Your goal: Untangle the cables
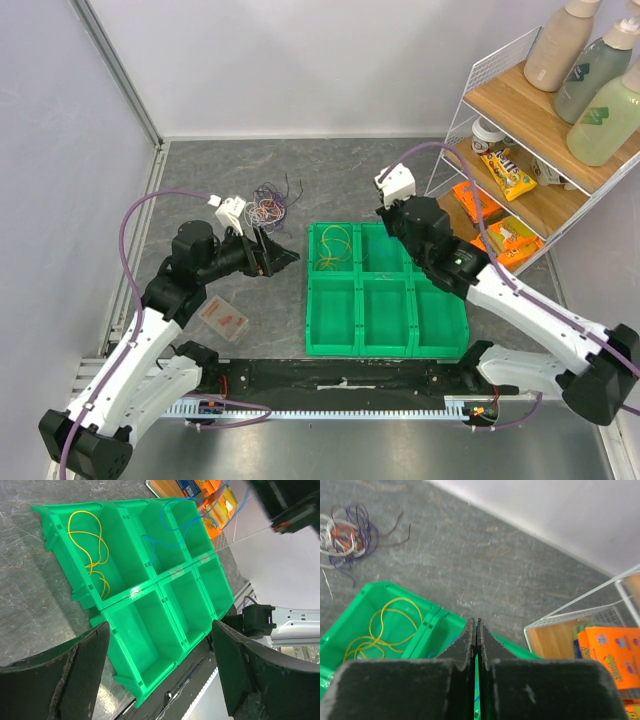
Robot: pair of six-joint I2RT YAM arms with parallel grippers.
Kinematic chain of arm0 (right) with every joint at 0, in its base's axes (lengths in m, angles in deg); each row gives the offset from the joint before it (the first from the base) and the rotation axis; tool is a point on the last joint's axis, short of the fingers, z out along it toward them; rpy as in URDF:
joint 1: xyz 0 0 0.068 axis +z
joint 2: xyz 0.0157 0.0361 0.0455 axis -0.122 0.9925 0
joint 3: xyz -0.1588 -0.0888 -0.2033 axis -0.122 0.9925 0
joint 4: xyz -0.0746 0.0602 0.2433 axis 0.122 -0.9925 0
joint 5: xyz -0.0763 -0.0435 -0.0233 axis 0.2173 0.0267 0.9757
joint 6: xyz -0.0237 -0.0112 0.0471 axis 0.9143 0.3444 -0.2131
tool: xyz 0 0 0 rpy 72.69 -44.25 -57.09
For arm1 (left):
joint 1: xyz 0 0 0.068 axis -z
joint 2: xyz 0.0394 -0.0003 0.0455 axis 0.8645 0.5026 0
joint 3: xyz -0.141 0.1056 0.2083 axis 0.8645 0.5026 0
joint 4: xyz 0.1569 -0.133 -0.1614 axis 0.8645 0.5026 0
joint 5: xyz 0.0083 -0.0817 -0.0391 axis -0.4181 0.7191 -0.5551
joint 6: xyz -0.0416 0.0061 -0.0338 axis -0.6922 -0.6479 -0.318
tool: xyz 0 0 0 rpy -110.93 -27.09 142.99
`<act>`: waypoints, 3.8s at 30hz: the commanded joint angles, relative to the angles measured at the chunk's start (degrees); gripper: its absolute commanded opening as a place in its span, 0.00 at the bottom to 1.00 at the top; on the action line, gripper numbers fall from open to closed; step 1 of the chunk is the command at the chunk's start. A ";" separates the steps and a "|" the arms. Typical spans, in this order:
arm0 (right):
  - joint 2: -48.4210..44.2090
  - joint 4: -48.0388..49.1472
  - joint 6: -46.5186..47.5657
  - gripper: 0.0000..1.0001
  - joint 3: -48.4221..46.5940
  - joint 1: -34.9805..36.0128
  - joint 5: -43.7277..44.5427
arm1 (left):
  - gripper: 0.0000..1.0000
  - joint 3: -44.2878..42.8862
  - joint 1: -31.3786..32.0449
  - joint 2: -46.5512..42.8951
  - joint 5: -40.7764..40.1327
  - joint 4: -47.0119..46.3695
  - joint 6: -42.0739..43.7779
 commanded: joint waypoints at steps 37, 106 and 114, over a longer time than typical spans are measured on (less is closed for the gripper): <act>18.49 -20.43 -22.28 0.84 -4.87 -2.84 -4.90 | 0.72 -6.27 -27.93 36.63 4.40 -6.82 -7.13; 55.84 1.64 -35.99 0.64 -39.06 5.87 -28.91 | 0.02 -29.92 -27.31 59.49 -4.03 -6.38 10.54; 57.07 -2.94 -36.43 0.64 -42.05 5.87 -19.94 | 0.02 -20.78 -25.38 37.17 -15.46 -3.48 7.02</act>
